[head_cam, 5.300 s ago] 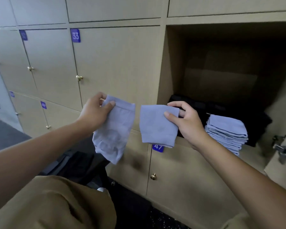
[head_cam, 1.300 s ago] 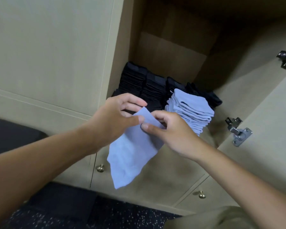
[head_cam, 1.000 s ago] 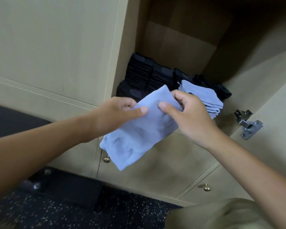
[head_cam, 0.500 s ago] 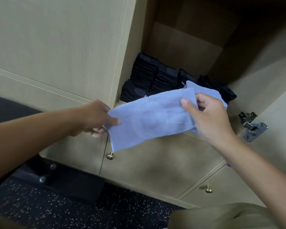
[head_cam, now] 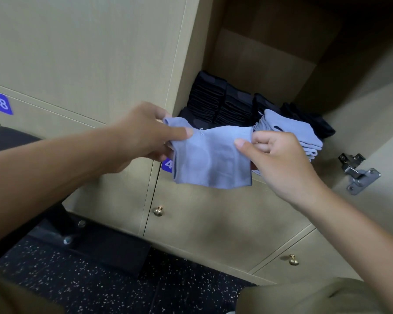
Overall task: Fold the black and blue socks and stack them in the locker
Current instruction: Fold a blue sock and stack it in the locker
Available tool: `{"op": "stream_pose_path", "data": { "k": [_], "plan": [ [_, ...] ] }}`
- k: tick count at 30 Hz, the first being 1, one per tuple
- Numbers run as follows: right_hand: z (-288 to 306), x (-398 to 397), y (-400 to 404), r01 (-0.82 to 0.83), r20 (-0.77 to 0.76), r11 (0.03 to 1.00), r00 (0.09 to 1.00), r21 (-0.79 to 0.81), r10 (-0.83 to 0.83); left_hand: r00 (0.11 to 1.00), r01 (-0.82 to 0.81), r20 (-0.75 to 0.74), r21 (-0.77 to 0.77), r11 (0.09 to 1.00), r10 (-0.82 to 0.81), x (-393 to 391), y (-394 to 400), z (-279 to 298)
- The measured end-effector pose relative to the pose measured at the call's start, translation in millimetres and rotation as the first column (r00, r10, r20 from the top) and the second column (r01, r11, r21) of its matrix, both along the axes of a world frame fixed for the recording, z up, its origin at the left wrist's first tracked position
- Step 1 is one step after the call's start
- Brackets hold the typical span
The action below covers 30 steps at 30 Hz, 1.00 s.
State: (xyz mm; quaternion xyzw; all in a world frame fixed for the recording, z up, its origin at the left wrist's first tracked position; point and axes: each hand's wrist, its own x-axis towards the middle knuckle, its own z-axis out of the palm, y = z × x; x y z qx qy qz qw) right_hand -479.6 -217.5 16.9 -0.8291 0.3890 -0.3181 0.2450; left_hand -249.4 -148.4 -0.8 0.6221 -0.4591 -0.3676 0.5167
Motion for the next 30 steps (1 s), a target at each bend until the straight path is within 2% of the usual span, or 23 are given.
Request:
{"op": "stream_pose_path", "data": {
  "k": [6,17,21,24,27,30],
  "plan": [
    [-6.4,18.6,5.9,-0.064,0.025,0.995,0.998,0.075,0.062,0.997,0.080,-0.015,-0.016,0.997,-0.080,-21.1,-8.9,-4.2],
    [-4.9,25.6,14.2,-0.061,0.050,0.980,0.997,0.192,0.053,0.998,0.053,-0.025,-0.020,0.998,-0.053,-35.2,-23.8,-7.0],
    [3.8,24.9,15.8,-0.125,0.241,0.891,0.970,0.437,0.018,0.995,0.099,0.036,-0.051,0.994,-0.097,-37.4,-19.8,-1.2],
    [2.7,20.4,11.2,-0.213,0.261,0.844,0.961,0.493,0.090,0.984,0.128,0.138,-0.082,0.988,-0.116,-43.7,-11.9,2.7],
    [1.0,17.9,7.2,-0.282,0.309,0.795,0.943,0.537,0.125,0.952,0.074,0.302,-0.092,0.993,-0.043,-49.0,-11.5,1.1],
    [0.7,17.1,3.4,-0.291,0.334,0.780,0.936,0.555,0.111,0.949,0.040,0.315,-0.156,0.987,0.012,-48.9,-15.3,-0.5]
  ]
}}
